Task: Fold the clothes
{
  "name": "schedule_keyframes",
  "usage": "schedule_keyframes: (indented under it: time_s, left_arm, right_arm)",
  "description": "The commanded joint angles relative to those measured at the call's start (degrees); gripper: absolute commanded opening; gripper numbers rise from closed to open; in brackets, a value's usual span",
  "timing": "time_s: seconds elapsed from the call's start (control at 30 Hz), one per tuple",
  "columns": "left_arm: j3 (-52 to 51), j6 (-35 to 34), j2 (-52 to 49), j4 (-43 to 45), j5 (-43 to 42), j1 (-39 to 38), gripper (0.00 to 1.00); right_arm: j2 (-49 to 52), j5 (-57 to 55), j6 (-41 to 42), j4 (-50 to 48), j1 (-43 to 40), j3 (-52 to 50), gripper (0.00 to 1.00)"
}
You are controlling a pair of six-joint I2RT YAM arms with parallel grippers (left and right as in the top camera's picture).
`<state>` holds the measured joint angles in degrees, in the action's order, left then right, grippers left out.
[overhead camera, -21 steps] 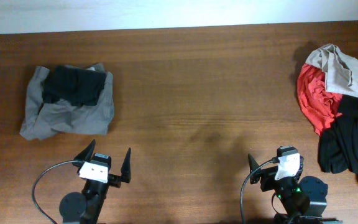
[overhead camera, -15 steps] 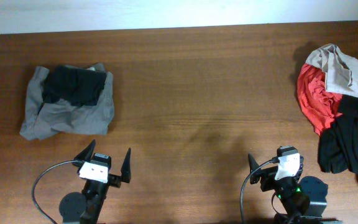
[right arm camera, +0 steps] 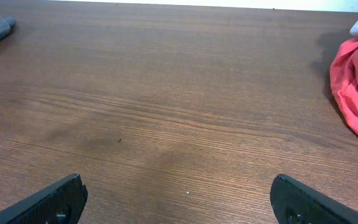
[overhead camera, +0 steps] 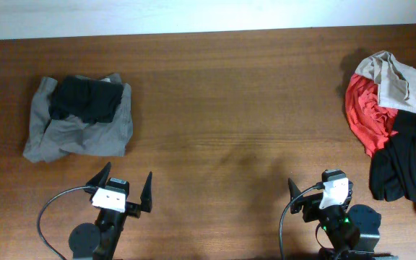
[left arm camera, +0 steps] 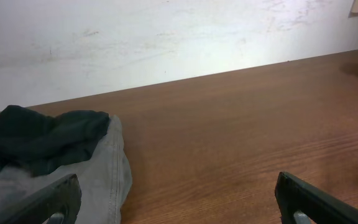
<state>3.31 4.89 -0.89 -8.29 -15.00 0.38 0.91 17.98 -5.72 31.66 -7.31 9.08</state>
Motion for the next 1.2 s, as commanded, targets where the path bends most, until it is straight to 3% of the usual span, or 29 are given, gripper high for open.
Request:
schedule_keyframes:
  time_s: [0.0,0.2,0.33,0.57,0.73,0.93,1.17]
  left_arm:
    - [-0.76,-0.57,0.59,0.35,-0.26,-0.28,0.99]
    - [-0.76,-0.61,0.59,0.37,-1.38,-0.28,0.99]
    - [-0.76,-0.57,0.59,1.22,-9.53,-0.28,0.99]
    - [-0.46,-4.26,-0.48,3.08,-12.24,-0.28,0.99]
    - [6.43,-11.28,-3.8,4.83,-11.96,-0.28,0.99]
    - [23.96,-11.32,-20.79,1.42,-11.63,-0.28,0.99]
    - [49.66,-11.3,-48.68,-12.22,-18.56,-0.28,0.99]
  right_arm:
    - [-0.5,-1.95,-0.13,0.02,0.15,-0.42,0.99]
    - [-0.5,-2.38,0.04,0.02,0.15,-0.42,0.99]
    - [-0.5,-0.22,0.26,-2.32,0.15,-0.42,0.99]
    - [-0.5,19.98,0.26,-10.73,0.15,-0.42,0.99]
    - [-0.44,17.94,12.96,-18.69,0.15,0.2,0.99]
    - [4.42,9.86,20.26,-13.79,0.15,6.27,0.99]
    - [25.14,8.11,19.5,-1.51,0.15,22.86,0.99]
